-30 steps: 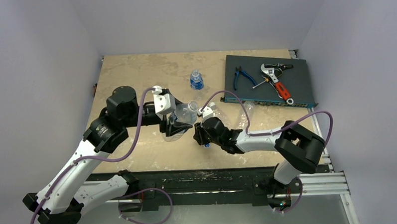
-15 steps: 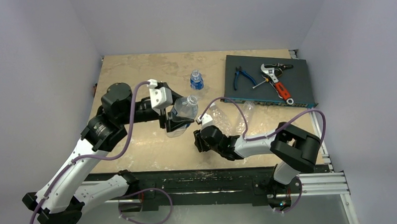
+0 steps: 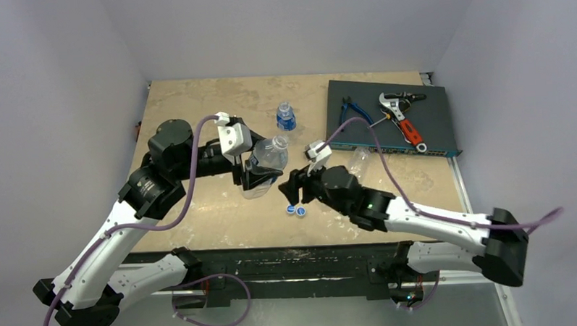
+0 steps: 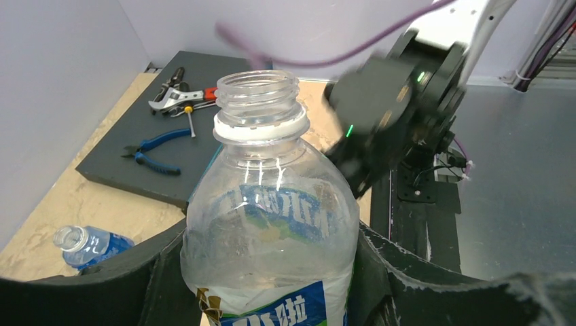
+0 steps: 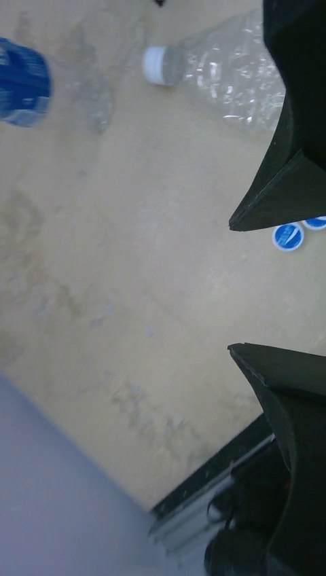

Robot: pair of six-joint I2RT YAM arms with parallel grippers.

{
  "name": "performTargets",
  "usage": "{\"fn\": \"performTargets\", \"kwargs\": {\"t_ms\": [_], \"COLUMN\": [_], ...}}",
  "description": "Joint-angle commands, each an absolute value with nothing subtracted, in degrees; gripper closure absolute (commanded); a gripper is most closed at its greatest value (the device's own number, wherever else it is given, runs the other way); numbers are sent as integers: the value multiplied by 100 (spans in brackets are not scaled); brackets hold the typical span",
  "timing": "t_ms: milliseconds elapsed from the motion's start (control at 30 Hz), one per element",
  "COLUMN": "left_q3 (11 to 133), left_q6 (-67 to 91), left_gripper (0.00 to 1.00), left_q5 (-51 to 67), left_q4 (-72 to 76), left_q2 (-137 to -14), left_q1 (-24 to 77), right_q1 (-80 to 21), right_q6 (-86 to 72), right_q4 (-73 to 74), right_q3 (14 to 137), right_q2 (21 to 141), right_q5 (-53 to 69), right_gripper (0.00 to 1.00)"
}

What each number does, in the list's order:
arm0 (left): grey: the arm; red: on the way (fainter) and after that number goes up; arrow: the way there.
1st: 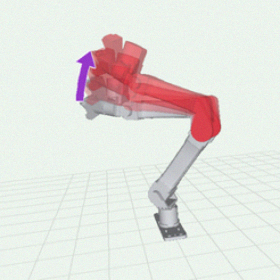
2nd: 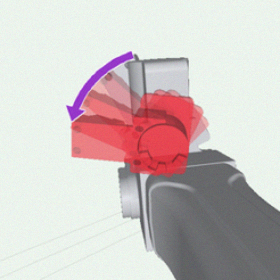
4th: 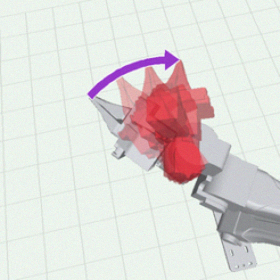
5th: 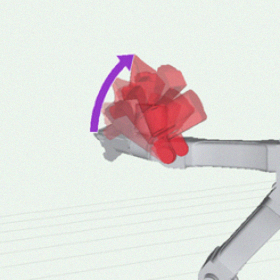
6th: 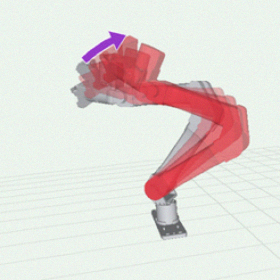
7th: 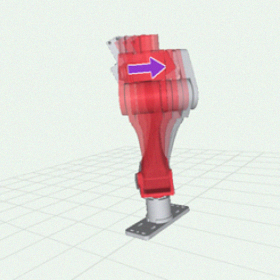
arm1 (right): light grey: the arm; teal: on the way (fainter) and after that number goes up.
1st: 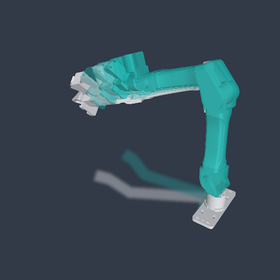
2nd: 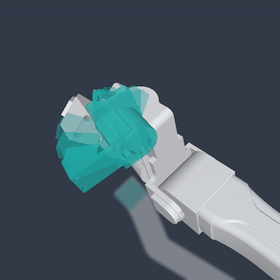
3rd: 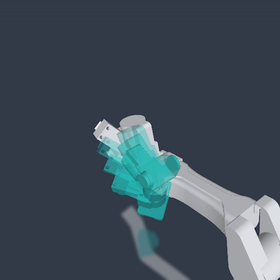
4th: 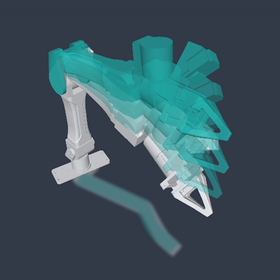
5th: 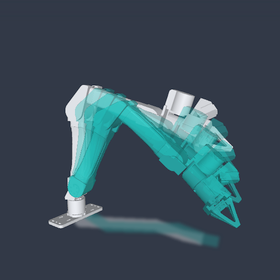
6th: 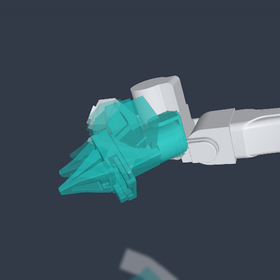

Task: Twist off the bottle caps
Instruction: Place the bottle cap at the center of the board, then place the plastic bottle at the center of the board.

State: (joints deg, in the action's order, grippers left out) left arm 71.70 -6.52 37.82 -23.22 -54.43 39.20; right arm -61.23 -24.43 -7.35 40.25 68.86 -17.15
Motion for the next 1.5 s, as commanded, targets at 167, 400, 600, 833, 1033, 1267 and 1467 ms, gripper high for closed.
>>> {"fn": "performTargets", "kwargs": {"t_ms": [167, 400, 600, 833, 1033, 1267, 1467], "left_q3": [7094, 7036, 6983, 7048, 6996, 6963, 6995], "left_q6": [-368, -349, -409, -591, -576, -384, -311], "left_gripper": [100, 100, 100, 100, 100, 100, 100], "left_q5": [3508, 3590, 4292, 4776, 4980, 5238, 5238], "left_q4": [-2042, -2016, -2065, -2309, -2323, -2312, -2229], "left_q2": [-5285, -5264, -5324, -5362, -5360, -5370, -5404], "left_q1": [3940, 3939, 3942, 3943, 3946, 3944, 3940], "right_q1": [-6135, -6135, -6135, -6133, -6135, -6135, -6135], "right_q6": [-1861, -1859, -1881, -1885, -1890, -1733, -1652], "right_q4": [412, 170, -300, -621, -718, -782, -808], "right_q3": [5626, 6041, 6392, 6466, 6488, 6595, 6839], "right_q2": [4954, 4878, 5349, 5520, 5548, 5655, 5738], "right_q5": [-464, 165, 372, 261, 170, -58, -9], "right_gripper": [29, 28, 28, 30, 36, 40, 29]}}
